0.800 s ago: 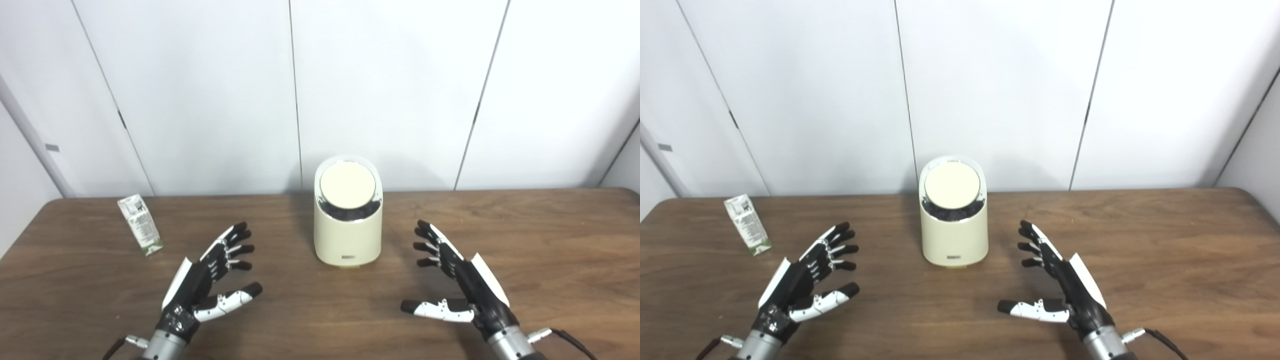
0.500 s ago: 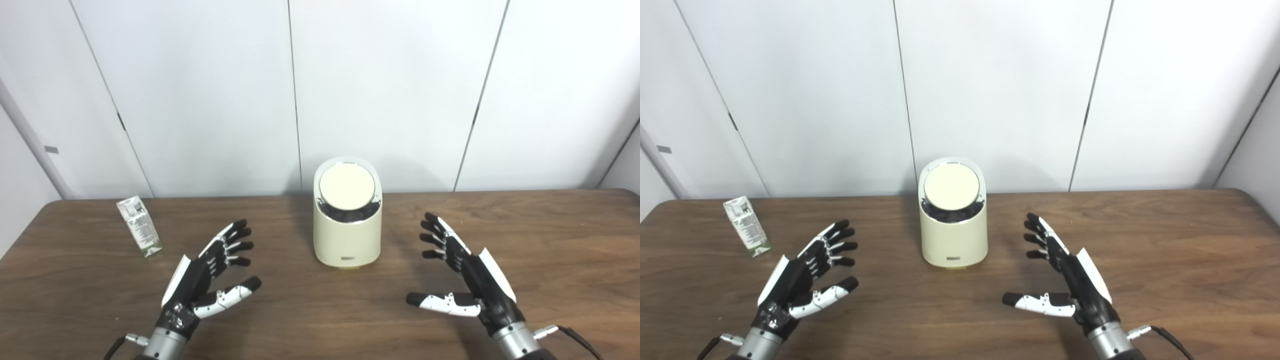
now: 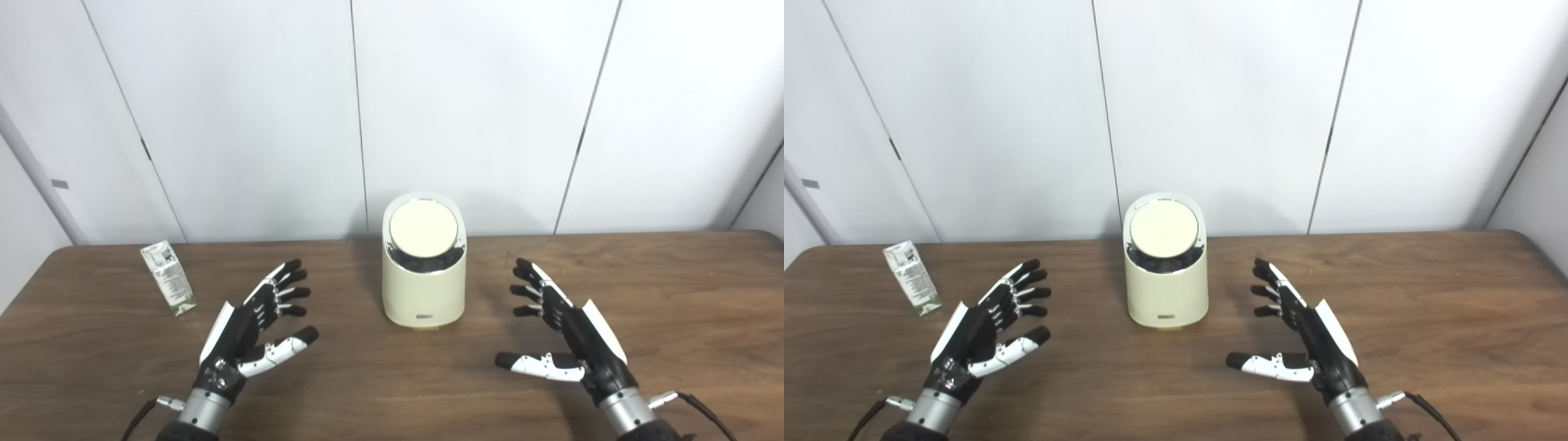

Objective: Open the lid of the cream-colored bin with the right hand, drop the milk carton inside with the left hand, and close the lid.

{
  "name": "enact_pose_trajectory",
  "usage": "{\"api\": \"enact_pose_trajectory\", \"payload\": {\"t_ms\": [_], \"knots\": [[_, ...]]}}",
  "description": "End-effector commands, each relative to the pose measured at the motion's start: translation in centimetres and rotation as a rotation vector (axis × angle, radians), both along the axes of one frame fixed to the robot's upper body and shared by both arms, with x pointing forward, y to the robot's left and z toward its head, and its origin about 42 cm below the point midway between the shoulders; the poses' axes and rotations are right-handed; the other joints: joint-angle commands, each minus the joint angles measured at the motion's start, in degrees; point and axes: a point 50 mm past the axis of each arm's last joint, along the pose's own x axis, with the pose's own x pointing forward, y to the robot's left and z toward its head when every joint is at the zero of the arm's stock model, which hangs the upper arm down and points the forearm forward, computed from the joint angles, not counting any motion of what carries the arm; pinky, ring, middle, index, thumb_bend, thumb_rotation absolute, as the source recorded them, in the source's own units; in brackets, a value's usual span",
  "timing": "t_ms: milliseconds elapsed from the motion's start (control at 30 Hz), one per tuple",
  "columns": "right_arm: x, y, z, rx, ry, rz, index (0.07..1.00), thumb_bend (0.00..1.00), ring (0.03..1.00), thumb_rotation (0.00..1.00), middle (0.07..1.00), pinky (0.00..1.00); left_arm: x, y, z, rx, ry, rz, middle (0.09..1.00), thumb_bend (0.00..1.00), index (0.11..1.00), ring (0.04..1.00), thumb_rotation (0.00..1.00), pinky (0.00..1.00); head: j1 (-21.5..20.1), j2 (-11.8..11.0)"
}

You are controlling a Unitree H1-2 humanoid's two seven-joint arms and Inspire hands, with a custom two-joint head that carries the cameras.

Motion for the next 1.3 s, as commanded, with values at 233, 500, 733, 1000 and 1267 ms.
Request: {"api": "enact_pose_trajectory", "payload": {"t_ms": [233, 500, 733, 1000, 1267], "knots": [[2.9, 1.6, 6.0, -0.085, -0.110, -0.042, 0.961, 0.80, 0.884, 0.53, 0.932, 0.73, 0.7, -0.1, 1.2, -0.002, -0.062, -0.013, 0.890, 0.72, 0.940, 0.824, 0.31, 0.69, -0.56, -0.35], [6.0, 2.1, 9.9, -0.079, -0.121, -0.072, 0.961, 0.82, 0.898, 0.48, 0.946, 0.76, 0.9, -0.2, 1.0, 0.005, -0.063, -0.013, 0.881, 0.74, 0.936, 0.812, 0.32, 0.70, -0.63, -0.76], [7.7, 2.9, 12.7, -0.113, -0.135, -0.082, 0.973, 0.78, 0.903, 0.46, 0.946, 0.78, 0.9, -0.4, 0.9, 0.003, -0.066, -0.016, 0.882, 0.74, 0.937, 0.806, 0.33, 0.69, -0.55, -0.69], [9.5, 3.5, 14.3, -0.134, -0.140, -0.102, 0.961, 0.80, 0.857, 0.46, 0.924, 0.72, 1.0, -0.5, 0.8, 0.000, -0.062, -0.021, 0.884, 0.74, 0.940, 0.812, 0.31, 0.70, -0.78, -0.61], [11.1, 4.9, 15.3, -0.155, -0.120, -0.097, 0.977, 0.78, 0.902, 0.43, 0.954, 0.74, 1.3, -0.4, 0.9, -0.004, -0.063, -0.021, 0.889, 0.74, 0.943, 0.815, 0.34, 0.70, -0.89, -0.69]]}}
